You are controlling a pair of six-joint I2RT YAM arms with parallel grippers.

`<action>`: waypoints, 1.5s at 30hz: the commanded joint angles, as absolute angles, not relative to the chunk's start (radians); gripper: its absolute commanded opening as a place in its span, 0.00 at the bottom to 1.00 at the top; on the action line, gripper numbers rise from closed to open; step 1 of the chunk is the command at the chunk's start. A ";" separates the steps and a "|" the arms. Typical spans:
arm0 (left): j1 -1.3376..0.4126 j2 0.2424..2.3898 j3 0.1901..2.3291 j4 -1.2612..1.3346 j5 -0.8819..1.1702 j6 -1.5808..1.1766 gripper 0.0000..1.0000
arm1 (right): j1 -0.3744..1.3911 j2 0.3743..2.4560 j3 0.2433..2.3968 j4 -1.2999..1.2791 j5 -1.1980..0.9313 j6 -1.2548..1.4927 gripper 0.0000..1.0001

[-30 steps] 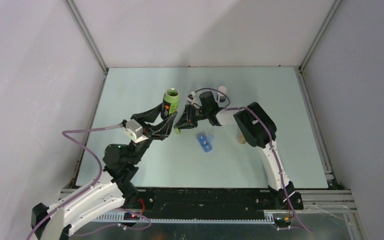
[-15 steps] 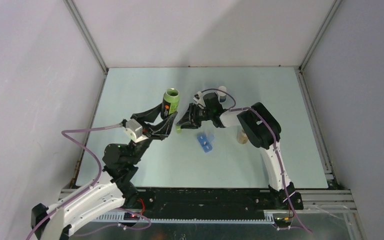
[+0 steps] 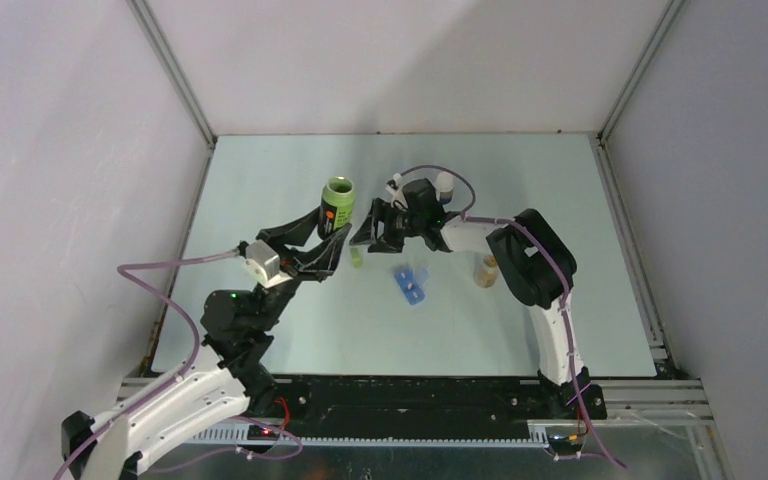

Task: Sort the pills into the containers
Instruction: Place the lid of the pill bottle at the center of the board, then pick up the lid of the pill bottle at the center of the board.

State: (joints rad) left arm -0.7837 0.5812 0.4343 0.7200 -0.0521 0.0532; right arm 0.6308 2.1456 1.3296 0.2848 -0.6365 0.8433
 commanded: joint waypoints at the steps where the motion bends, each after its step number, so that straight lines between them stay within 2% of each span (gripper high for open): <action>1: -0.778 0.553 0.480 0.750 -0.075 0.065 0.00 | 0.697 2.059 1.392 0.064 -0.392 0.660 0.76; 6: -0.778 0.537 0.479 0.738 -0.079 0.061 0.00 | 0.783 2.075 1.528 -0.189 -0.134 0.539 0.76; 12: -0.778 0.522 0.477 0.728 -0.082 0.060 0.00 | 0.836 2.106 1.608 -0.274 -0.010 0.502 0.73; 13: -0.778 0.522 0.476 0.727 -0.081 0.059 0.00 | 0.838 2.119 1.616 -0.281 -0.008 0.499 0.70; 16: -0.778 0.522 0.477 0.726 -0.078 0.055 0.00 | 0.840 2.152 1.672 -0.339 -0.031 0.486 0.58; 18: -0.778 0.520 0.477 0.724 -0.077 0.053 0.00 | 0.840 2.163 1.685 -0.356 -0.035 0.479 0.54; 27: -0.779 0.513 0.474 0.716 -0.082 0.045 0.00 | 0.835 2.170 1.712 -0.398 -0.069 0.456 0.46; 30: -0.778 0.509 0.473 0.716 -0.084 0.044 0.00 | 0.828 2.165 1.701 -0.386 -0.100 0.469 0.39; 37: -0.779 0.504 0.472 0.711 -0.088 0.039 0.00 | 0.759 2.147 1.596 -0.244 -0.316 0.569 0.17; 41: -0.778 0.498 0.472 0.706 -0.090 0.038 0.00 | 0.711 2.138 1.524 -0.134 -0.430 0.632 0.12; 45: -0.779 0.498 0.472 0.704 -0.091 0.037 0.00 | 0.675 2.130 1.461 -0.051 -0.491 0.673 0.11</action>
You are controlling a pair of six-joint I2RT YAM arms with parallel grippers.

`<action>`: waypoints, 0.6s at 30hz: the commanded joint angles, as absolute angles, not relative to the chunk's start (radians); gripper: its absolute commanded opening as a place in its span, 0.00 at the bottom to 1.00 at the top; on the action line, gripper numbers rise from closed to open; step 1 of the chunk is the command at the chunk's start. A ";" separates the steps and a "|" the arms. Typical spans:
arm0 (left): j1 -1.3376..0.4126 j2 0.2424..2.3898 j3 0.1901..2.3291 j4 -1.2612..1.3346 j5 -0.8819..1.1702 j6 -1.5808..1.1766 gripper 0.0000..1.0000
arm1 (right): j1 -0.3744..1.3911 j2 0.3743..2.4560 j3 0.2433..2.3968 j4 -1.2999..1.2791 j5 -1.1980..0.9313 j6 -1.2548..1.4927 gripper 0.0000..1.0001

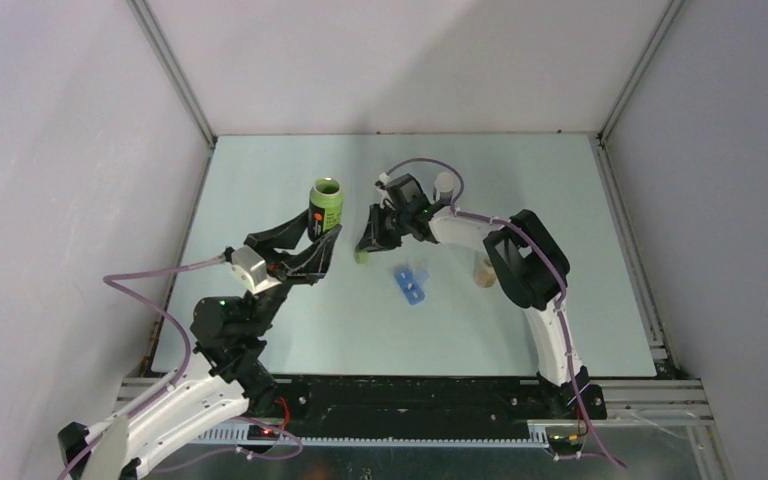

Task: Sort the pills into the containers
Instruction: Pick up the lid of the pill bottle at the center of the board.

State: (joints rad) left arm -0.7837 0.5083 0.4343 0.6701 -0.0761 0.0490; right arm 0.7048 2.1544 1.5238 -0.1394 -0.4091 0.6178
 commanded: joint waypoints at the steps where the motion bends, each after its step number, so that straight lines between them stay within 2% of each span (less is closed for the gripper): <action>1: -0.778 0.498 0.472 0.704 -0.090 0.037 0.00 | 0.666 2.129 1.447 -0.033 -0.504 0.683 0.10; 5: -0.779 0.499 0.472 0.704 -0.089 0.038 0.00 | 0.650 2.128 1.424 -0.016 -0.507 0.688 0.14; 10: -0.779 0.502 0.471 0.705 -0.087 0.041 0.00 | 0.651 2.089 1.417 -0.058 -0.437 0.652 0.39; 13: -0.778 0.508 0.470 0.713 -0.087 0.041 0.00 | 0.654 2.061 1.418 -0.106 -0.336 0.633 0.50; 18: -0.778 0.515 0.467 0.719 -0.084 0.038 0.00 | 0.658 2.054 1.448 -0.190 -0.247 0.603 0.55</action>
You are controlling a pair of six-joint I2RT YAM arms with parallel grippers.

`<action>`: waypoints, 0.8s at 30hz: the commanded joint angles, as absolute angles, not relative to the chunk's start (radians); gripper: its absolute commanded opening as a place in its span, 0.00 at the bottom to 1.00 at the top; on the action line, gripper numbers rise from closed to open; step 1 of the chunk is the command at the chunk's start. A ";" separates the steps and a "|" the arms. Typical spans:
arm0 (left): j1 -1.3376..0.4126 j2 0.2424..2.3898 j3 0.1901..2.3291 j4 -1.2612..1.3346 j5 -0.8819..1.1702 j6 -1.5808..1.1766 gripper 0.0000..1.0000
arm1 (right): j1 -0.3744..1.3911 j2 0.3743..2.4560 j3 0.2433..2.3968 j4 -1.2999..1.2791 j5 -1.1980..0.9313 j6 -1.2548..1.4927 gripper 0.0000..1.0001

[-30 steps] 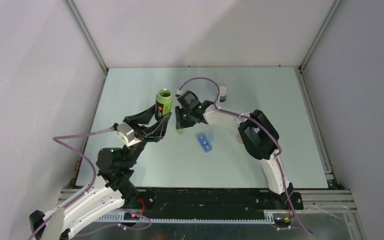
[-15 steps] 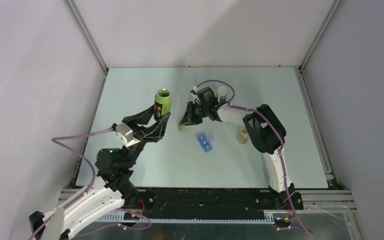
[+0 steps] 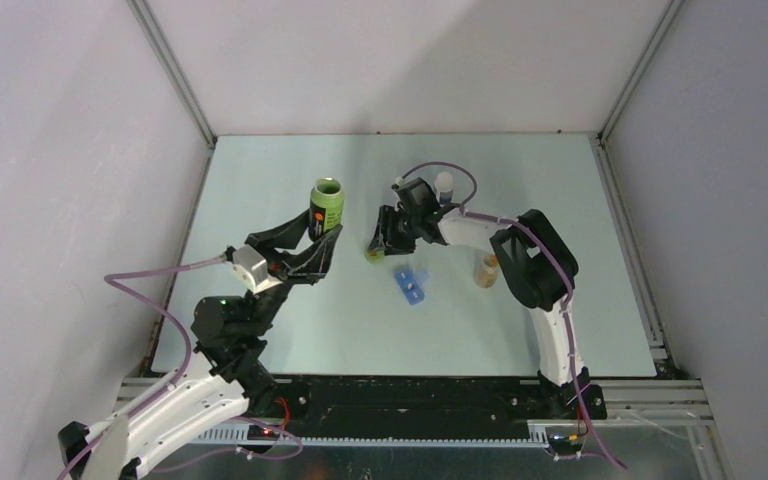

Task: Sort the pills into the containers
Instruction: Pick up the lid of the pill bottle at the center of the board.

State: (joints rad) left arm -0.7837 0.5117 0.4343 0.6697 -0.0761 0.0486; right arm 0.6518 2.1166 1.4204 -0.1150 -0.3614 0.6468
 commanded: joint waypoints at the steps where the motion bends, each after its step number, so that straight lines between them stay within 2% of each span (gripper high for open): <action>1: -0.778 0.515 0.468 0.721 -0.085 0.038 0.00 | 0.660 2.050 1.449 -0.196 -0.239 0.598 0.56; 2: -0.779 0.516 0.467 0.722 -0.085 0.036 0.00 | 0.666 2.047 1.451 -0.201 -0.224 0.588 0.57; 7: -0.779 0.519 0.464 0.727 -0.087 0.034 0.00 | 0.722 2.041 1.514 -0.274 -0.092 0.505 0.84; 9: -0.778 0.521 0.463 0.729 -0.088 0.034 0.00 | 0.754 2.059 1.567 -0.350 -0.023 0.439 0.88; 13: -0.779 0.519 0.463 0.732 -0.089 0.034 0.00 | 0.803 2.107 1.642 -0.417 0.114 0.376 0.90; 24: -0.778 0.509 0.468 0.728 -0.088 0.042 0.00 | 0.889 2.227 1.764 -0.509 0.262 0.253 0.87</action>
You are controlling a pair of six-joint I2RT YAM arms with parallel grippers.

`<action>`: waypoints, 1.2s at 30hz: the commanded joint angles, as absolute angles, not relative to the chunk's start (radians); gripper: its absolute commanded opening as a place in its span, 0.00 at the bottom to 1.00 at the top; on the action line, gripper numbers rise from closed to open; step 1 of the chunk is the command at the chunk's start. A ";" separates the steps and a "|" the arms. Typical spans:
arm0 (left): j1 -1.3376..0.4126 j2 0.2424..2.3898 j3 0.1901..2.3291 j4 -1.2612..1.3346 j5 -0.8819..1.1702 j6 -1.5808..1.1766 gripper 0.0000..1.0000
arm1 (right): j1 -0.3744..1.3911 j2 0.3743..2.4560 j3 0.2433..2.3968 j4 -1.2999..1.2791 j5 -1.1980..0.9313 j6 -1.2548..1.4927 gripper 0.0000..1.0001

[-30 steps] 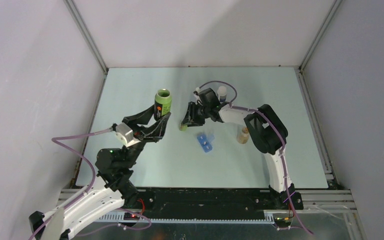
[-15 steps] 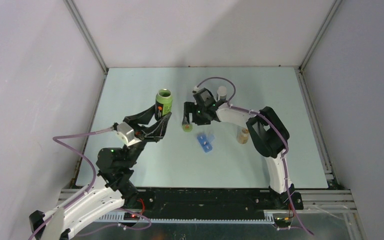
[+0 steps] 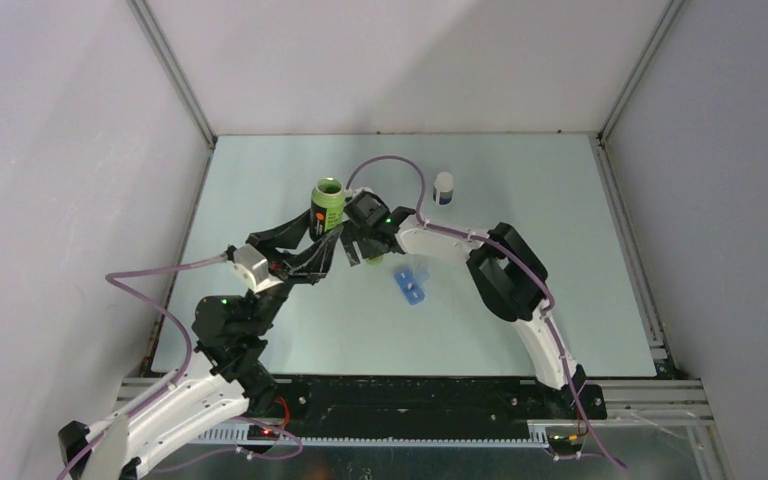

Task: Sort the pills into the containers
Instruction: Pick up the lid of the pill bottle at the center of the board.

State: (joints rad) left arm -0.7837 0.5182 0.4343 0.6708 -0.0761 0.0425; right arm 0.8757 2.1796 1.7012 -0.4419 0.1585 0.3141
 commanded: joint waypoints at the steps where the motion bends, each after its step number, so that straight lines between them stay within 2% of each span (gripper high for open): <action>1: -0.778 0.509 0.467 0.729 -0.088 0.042 0.00 | 0.889 2.233 1.764 -0.510 0.269 0.255 0.86; 8: -0.778 0.511 0.463 0.730 -0.086 0.039 0.00 | 0.888 2.255 1.780 -0.534 0.300 0.299 0.75; 10: -0.778 0.511 0.462 0.729 -0.085 0.040 0.00 | 0.886 2.253 1.779 -0.534 0.298 0.308 0.69; 13: -0.778 0.512 0.460 0.729 -0.087 0.040 0.00 | 0.872 2.238 1.767 -0.535 0.270 0.326 0.53; 18: -0.778 0.519 0.457 0.729 -0.089 0.038 0.00 | 0.829 2.155 1.685 -0.457 0.168 0.345 0.43; 25: -0.778 0.555 0.449 0.738 -0.085 0.029 0.00 | 0.718 1.962 1.536 -0.380 -0.042 0.359 0.41; 32: -0.774 0.636 0.420 0.805 -0.039 0.008 0.00 | 0.572 1.650 1.388 -0.453 -0.146 0.370 0.41; 36: -0.761 0.713 0.416 0.849 0.058 -0.012 0.00 | 0.519 1.469 1.333 -0.485 -0.249 0.356 0.41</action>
State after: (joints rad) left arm -0.7792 0.6579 0.4210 0.7410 -0.0387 0.0231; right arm 0.5442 1.6230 1.3769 -0.4511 -0.1181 0.3645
